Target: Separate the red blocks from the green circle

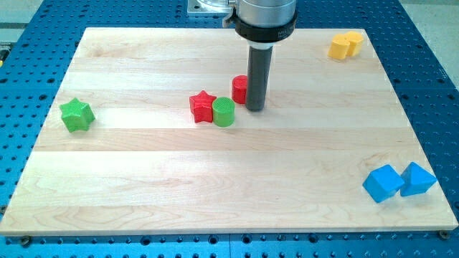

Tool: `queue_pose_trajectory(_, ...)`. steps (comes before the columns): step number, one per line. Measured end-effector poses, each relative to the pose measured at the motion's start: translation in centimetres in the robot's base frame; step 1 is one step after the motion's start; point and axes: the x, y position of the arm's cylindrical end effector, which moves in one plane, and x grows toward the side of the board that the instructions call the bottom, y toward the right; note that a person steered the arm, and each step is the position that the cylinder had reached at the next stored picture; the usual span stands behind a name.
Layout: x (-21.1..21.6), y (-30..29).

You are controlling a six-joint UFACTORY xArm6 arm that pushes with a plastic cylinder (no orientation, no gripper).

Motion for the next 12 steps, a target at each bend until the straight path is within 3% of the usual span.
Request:
queue_pose_trajectory(2, -9.2, 0.4)
queue_pose_trajectory(4, -11.9, -3.1)
queue_pose_trajectory(6, -3.5, -4.5)
queue_pose_trajectory(8, -3.4, -4.6)
queue_pose_trajectory(12, 7.8, -3.2)
